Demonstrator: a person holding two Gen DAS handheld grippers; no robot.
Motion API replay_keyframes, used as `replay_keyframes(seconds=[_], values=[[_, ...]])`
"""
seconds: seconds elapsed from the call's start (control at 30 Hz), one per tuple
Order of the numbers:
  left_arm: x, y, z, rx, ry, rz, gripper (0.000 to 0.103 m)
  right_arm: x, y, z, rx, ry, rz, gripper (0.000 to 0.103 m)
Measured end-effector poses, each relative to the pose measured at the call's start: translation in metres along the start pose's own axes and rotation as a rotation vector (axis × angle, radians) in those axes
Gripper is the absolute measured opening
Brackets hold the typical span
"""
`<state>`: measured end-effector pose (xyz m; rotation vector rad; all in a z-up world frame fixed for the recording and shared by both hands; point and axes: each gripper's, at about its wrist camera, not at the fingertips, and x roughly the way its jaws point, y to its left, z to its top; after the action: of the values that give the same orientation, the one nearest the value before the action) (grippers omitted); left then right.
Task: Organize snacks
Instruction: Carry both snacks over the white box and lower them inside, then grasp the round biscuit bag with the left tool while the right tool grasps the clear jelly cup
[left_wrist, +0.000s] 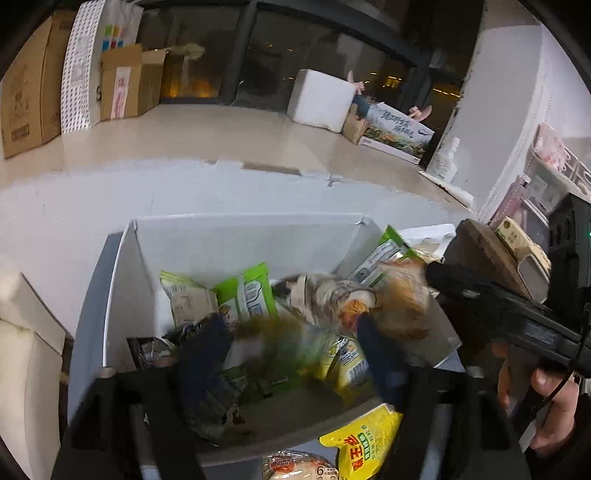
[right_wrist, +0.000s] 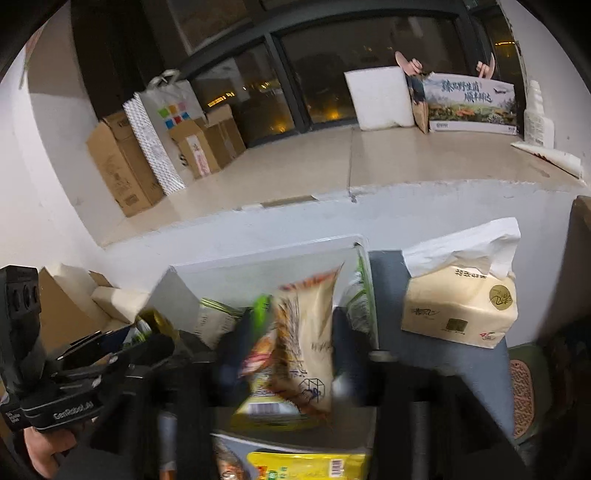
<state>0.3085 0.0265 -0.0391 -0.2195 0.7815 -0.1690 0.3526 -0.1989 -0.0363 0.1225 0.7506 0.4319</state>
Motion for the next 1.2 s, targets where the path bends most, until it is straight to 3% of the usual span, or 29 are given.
replay_keyframes(seconds=[0.07,0.2,0.43,0.53,0.63,0.7,0.77,0.97,1.2], values=[[0.001,0.001,-0.005,0.009,0.002,0.032,0.096,-0.009,-0.004,-0.004,-0.006,-0.076,-0.026,0.103],[0.0,0.0,-0.017,0.023,0.034,0.011,0.103,-0.017,-0.011,-0.009,0.029,-0.065,0.009,0.103],[-0.036,-0.015,-0.042,0.09,0.006,0.027,0.103,-0.057,-0.008,-0.034,0.007,-0.101,0.044,0.103],[-0.058,-0.021,-0.06,0.118,-0.015,0.024,0.103,-0.084,-0.006,-0.059,-0.002,-0.108,0.079,0.103],[-0.081,-0.02,-0.083,0.11,-0.052,0.067,0.103,-0.105,-0.005,-0.086,0.009,-0.126,0.069,0.103],[-0.094,-0.016,-0.102,0.084,-0.044,0.032,0.103,-0.119,-0.007,-0.111,0.023,-0.157,0.06,0.103],[-0.101,-0.014,-0.118,0.073,-0.025,0.008,0.103,-0.123,-0.008,-0.13,0.023,-0.139,0.058,0.103],[-0.109,-0.007,-0.168,0.066,-0.008,0.048,0.103,-0.113,-0.016,-0.174,0.041,-0.093,0.039,0.103],[-0.112,-0.004,-0.2,0.005,0.005,0.015,0.103,-0.057,-0.025,-0.16,0.033,0.071,-0.021,0.103]])
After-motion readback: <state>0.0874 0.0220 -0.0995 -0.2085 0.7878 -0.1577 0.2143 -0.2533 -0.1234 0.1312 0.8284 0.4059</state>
